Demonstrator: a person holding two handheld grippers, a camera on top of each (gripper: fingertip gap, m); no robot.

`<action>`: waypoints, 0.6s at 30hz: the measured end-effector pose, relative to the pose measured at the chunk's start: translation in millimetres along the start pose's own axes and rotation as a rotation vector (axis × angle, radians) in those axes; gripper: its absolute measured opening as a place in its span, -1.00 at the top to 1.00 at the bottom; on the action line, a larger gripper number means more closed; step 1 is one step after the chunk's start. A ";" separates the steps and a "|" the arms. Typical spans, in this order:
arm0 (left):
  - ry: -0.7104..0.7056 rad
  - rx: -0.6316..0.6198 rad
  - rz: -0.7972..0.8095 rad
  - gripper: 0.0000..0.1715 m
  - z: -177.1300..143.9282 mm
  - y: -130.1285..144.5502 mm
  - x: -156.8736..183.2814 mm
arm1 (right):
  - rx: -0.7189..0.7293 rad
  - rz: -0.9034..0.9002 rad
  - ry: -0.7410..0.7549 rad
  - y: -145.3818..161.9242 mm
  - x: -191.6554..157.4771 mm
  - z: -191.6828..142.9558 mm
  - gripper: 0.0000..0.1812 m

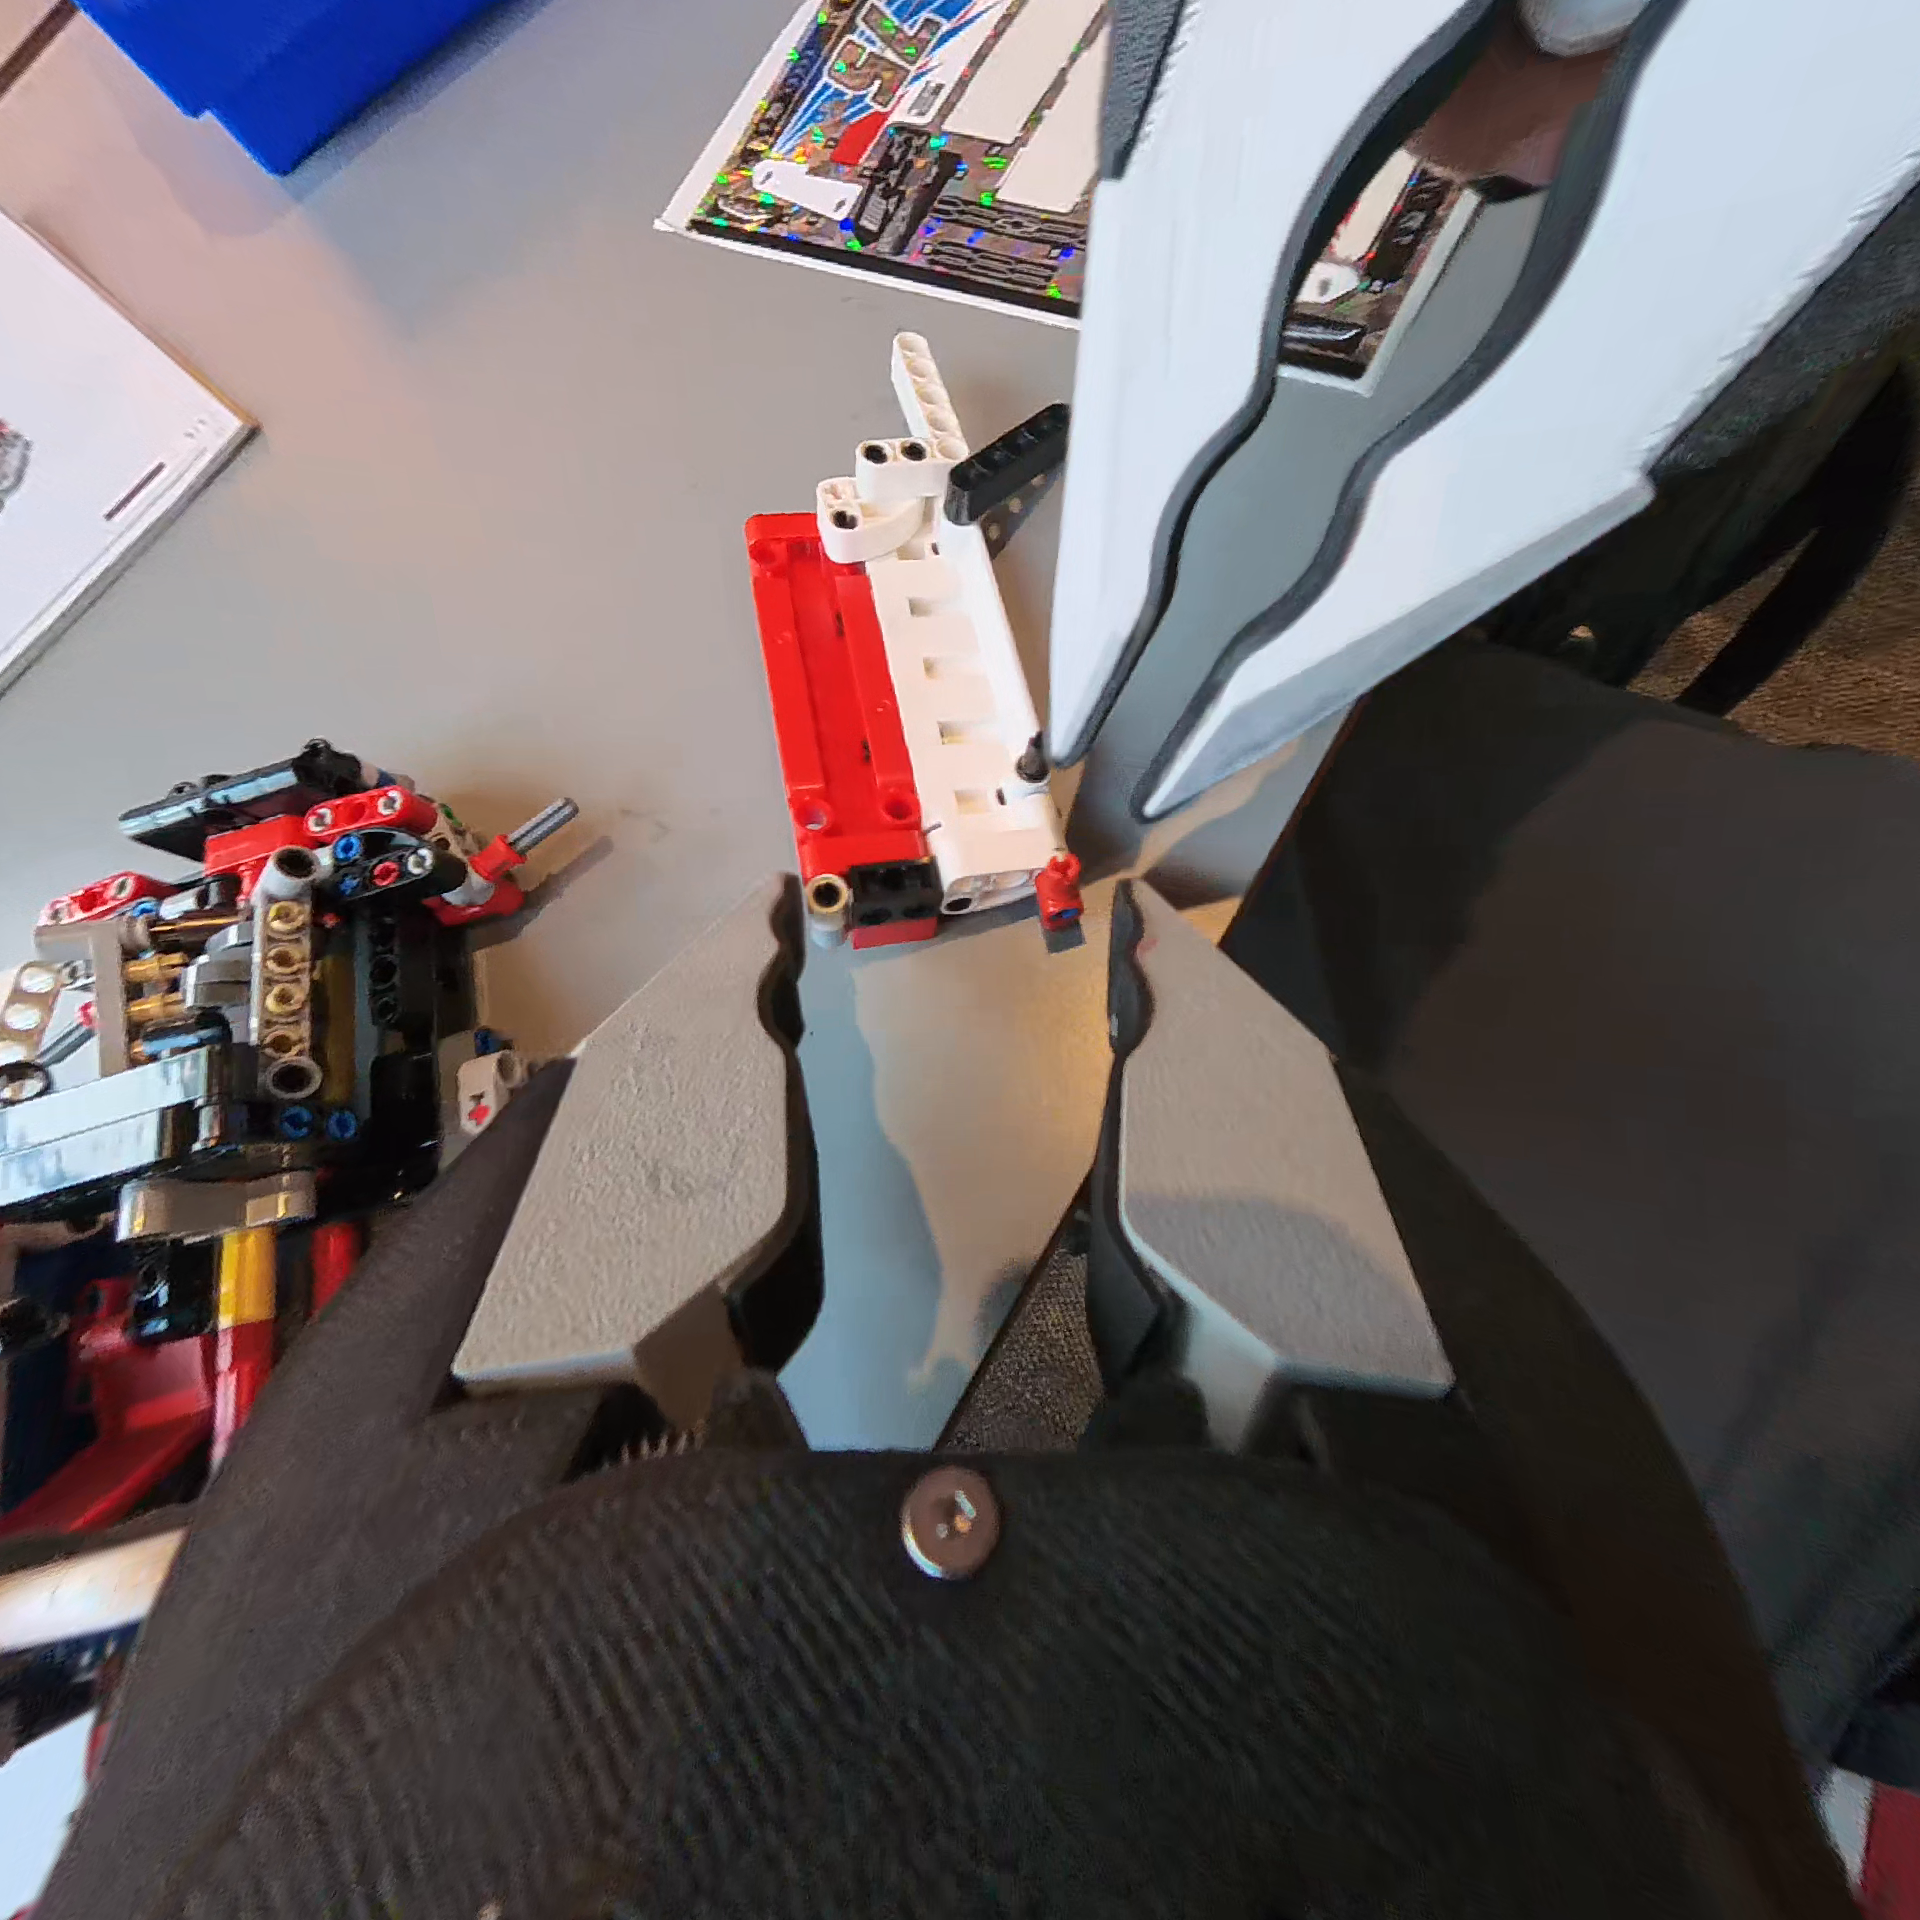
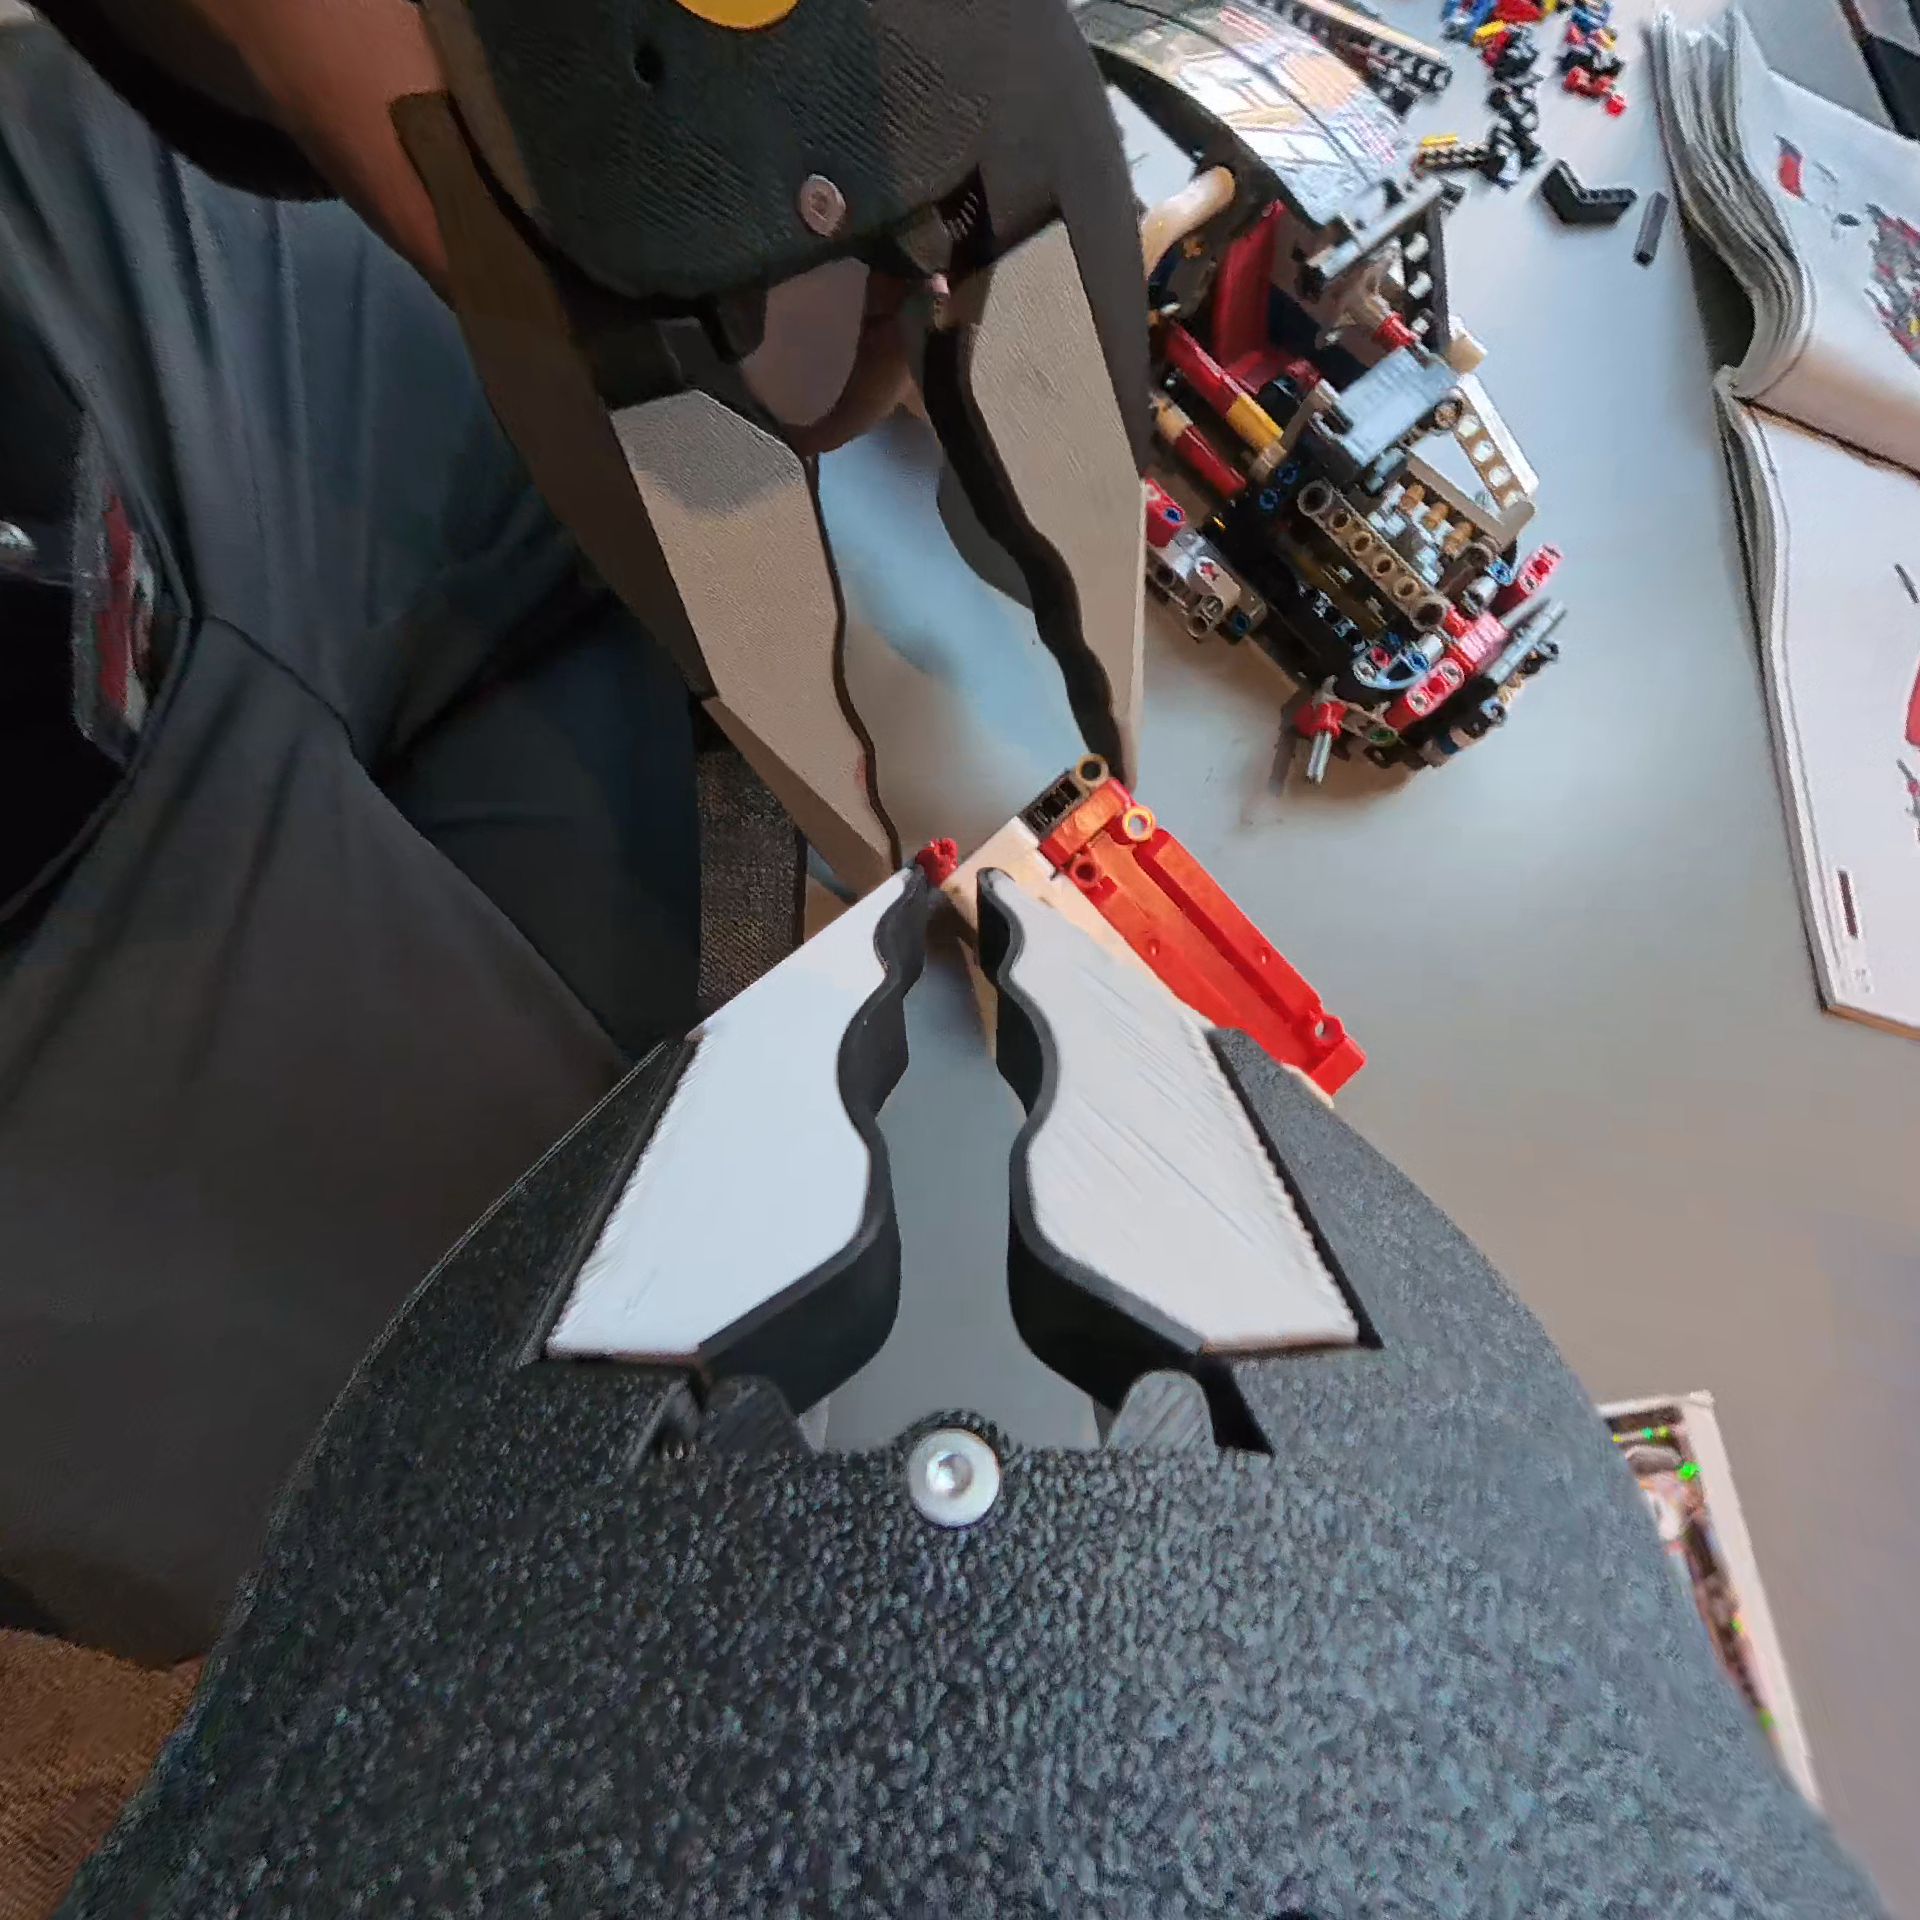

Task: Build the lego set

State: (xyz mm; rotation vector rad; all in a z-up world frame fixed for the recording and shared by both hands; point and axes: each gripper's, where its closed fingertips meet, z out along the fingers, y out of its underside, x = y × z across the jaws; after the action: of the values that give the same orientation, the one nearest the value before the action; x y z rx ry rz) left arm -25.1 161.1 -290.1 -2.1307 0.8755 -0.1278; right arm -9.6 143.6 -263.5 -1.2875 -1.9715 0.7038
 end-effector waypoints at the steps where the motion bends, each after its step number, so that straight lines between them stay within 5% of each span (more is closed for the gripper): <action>1: 0.009 0.008 -0.004 0.34 0.6 -0.3 0.8 | -0.009 -0.026 -0.010 -2.0 -0.6 1.4 0.92; 18: 0.080 0.113 0.007 0.41 4.3 -3.4 4.0 | -0.255 -0.302 -0.159 5.2 -3.3 7.8 0.94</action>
State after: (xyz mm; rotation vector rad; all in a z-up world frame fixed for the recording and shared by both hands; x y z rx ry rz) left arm -18.7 162.9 -291.3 -2.0293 0.9006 -0.2545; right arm -11.7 141.9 -273.0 -1.0644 -2.3826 0.4272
